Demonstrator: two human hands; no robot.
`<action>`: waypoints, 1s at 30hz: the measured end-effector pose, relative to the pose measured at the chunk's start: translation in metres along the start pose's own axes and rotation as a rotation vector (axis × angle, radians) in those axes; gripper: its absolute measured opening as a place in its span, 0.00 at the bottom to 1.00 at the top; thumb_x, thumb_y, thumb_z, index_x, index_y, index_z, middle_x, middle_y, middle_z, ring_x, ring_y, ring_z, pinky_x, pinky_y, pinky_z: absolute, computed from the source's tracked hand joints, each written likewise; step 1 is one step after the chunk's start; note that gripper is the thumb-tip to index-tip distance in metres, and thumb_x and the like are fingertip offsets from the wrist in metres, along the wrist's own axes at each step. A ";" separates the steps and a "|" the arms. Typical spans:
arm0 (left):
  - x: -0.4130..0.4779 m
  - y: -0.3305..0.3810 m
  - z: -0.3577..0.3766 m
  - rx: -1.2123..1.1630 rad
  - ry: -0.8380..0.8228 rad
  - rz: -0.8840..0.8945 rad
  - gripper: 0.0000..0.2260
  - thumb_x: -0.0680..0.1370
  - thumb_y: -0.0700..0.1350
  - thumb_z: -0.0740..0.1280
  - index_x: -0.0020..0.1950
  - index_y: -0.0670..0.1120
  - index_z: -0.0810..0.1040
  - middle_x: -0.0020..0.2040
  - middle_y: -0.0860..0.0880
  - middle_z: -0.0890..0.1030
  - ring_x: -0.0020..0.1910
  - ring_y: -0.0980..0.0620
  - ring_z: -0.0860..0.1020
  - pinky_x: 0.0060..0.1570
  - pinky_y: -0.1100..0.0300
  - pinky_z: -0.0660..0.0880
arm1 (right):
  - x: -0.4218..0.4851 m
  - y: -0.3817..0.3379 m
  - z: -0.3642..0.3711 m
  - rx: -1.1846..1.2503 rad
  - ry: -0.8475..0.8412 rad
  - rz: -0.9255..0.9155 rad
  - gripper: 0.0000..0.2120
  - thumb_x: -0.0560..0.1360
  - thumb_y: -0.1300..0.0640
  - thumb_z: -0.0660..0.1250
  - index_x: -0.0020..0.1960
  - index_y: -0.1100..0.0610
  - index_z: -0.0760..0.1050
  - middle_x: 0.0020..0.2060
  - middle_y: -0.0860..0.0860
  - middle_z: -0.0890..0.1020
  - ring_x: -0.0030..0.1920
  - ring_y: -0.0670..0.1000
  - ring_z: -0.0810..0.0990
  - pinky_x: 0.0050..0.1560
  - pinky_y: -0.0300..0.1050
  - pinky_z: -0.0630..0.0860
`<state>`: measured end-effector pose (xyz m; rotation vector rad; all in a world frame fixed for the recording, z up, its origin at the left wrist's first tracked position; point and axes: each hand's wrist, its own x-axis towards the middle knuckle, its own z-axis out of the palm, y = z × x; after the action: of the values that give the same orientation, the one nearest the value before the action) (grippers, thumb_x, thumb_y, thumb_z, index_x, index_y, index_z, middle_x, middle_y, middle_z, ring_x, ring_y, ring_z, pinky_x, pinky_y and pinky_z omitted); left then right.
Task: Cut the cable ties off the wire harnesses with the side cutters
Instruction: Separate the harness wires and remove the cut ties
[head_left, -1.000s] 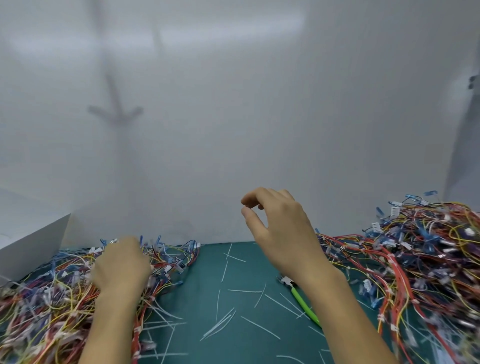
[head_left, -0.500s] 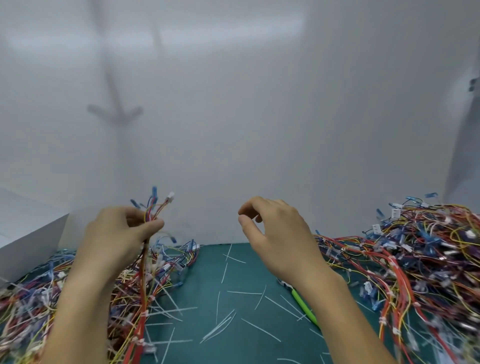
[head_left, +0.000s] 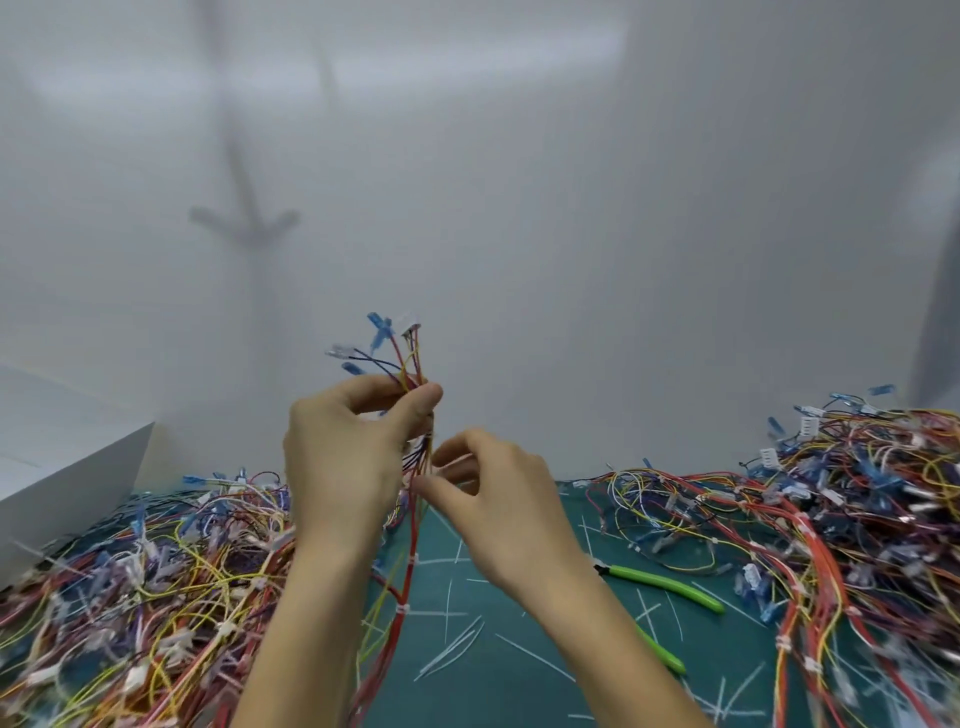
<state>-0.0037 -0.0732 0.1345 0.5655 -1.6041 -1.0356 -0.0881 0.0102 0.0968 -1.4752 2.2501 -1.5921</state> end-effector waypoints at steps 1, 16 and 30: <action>-0.001 0.000 0.003 -0.034 -0.014 -0.012 0.05 0.68 0.50 0.77 0.40 0.52 0.85 0.35 0.50 0.86 0.37 0.51 0.85 0.49 0.44 0.82 | 0.001 0.002 0.000 0.039 0.010 0.017 0.06 0.74 0.47 0.73 0.46 0.48 0.79 0.40 0.46 0.86 0.43 0.46 0.84 0.48 0.48 0.80; 0.012 -0.005 -0.032 0.597 -0.402 -0.068 0.07 0.77 0.54 0.68 0.48 0.52 0.82 0.46 0.56 0.83 0.48 0.56 0.80 0.52 0.56 0.75 | 0.015 0.022 -0.053 0.410 0.143 0.233 0.07 0.83 0.57 0.59 0.47 0.56 0.71 0.47 0.61 0.81 0.34 0.58 0.86 0.38 0.54 0.83; -0.013 -0.011 0.029 0.334 -0.692 0.005 0.17 0.74 0.59 0.69 0.61 0.55 0.77 0.51 0.60 0.82 0.47 0.67 0.80 0.48 0.69 0.76 | 0.014 0.027 -0.105 0.176 0.483 -0.137 0.06 0.81 0.56 0.65 0.46 0.48 0.78 0.39 0.46 0.84 0.27 0.45 0.75 0.32 0.50 0.77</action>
<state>-0.0287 -0.0592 0.1176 0.4407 -2.4157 -1.0230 -0.1656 0.0779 0.1339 -1.3371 2.1714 -2.3370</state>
